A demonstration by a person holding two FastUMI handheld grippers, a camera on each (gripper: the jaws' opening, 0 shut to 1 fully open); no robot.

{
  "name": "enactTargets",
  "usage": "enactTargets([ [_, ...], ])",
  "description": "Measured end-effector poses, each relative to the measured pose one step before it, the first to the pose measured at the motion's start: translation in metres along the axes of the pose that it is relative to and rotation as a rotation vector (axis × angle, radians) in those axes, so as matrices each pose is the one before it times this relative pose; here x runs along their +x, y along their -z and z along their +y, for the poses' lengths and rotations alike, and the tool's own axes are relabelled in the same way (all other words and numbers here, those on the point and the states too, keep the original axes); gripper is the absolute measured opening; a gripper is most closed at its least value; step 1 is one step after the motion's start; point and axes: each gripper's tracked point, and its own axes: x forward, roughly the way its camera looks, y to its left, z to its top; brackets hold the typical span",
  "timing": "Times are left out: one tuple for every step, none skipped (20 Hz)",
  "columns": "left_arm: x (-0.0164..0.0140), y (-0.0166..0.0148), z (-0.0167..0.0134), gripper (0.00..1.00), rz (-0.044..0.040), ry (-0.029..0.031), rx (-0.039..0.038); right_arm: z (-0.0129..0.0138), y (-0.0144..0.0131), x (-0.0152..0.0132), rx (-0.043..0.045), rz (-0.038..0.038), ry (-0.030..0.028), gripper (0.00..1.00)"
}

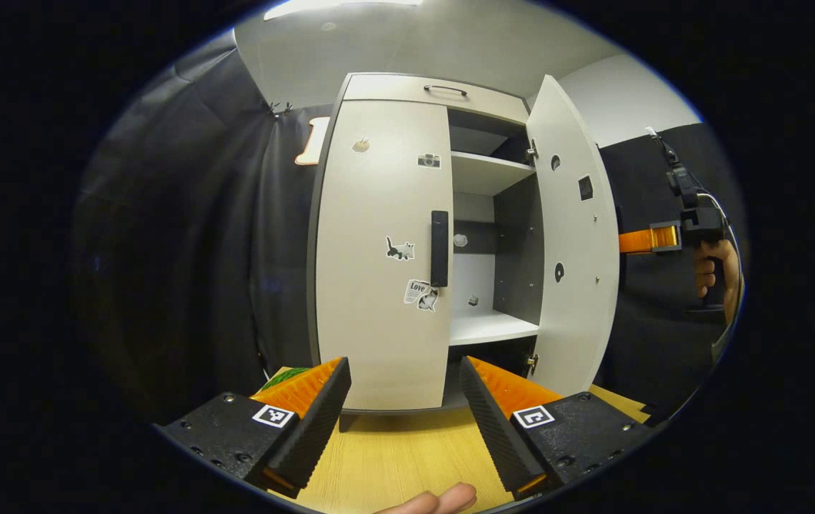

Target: Open the right door of the double-door shoe cabinet with the right hand, and open the left door with the left hand.

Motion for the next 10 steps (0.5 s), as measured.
enactTargets([
  [0.00160, 0.00062, -0.00275, 0.95, 0.00535, 0.00328, 0.00235, -0.00370, -0.00013, -0.00151, 0.01359, -0.00024, 0.00621, 0.05],
  [0.00000, 0.00156, -0.00050, 0.96, 0.00573, -0.00097, -0.00075, -0.00895, 0.00111, 0.00039, 0.01308, -0.00099, 0.00913, 0.05],
  [0.00038, -0.00009, -0.00112, 0.96, 0.00358, -0.00116, 0.00024, -0.01018, -0.00042, -0.00072, 0.00707, -0.00093, 0.01405, 0.05],
  [0.00156, -0.00053, -0.00079, 0.96, 0.00003, -0.00386, -0.00182, -0.01021, -0.00073, -0.00084, -0.01201, -0.00313, 0.01422, 0.05],
  [0.00211, -0.00221, -0.00114, 0.96, -0.00244, -0.00498, -0.00154, -0.01000, -0.00036, -0.00030, -0.00927, -0.00125, 0.01963, 0.04],
  [0.00185, -0.00142, -0.00143, 0.96, -0.00236, -0.00204, 0.00131, -0.00857, 0.00074, 0.00060, 0.00211, -0.00117, 0.02221, 0.04],
  [0.00144, -0.00229, -0.00131, 0.95, -0.00368, -0.00186, 0.00329, -0.00977, -0.00032, 0.00195, 0.01677, -0.00113, 0.02645, 0.04],
  [0.00126, -0.00306, -0.00203, 0.95, -0.00573, -0.00025, 0.00459, -0.01014, 0.00153, 0.00283, 0.00494, -0.00287, 0.01974, 0.04],
  [0.00218, -0.00336, -0.00163, 0.95, -0.00641, -0.00021, 0.00516, -0.00449, -0.00054, -0.00097, 0.01090, 0.00262, -0.01785, 0.01],
  [0.00292, -0.00190, 0.00103, 0.95, -0.00393, -0.00444, 0.00322, 0.00385, 0.00196, -0.00095, 0.01711, 0.00248, -0.03783, 0.01],
])
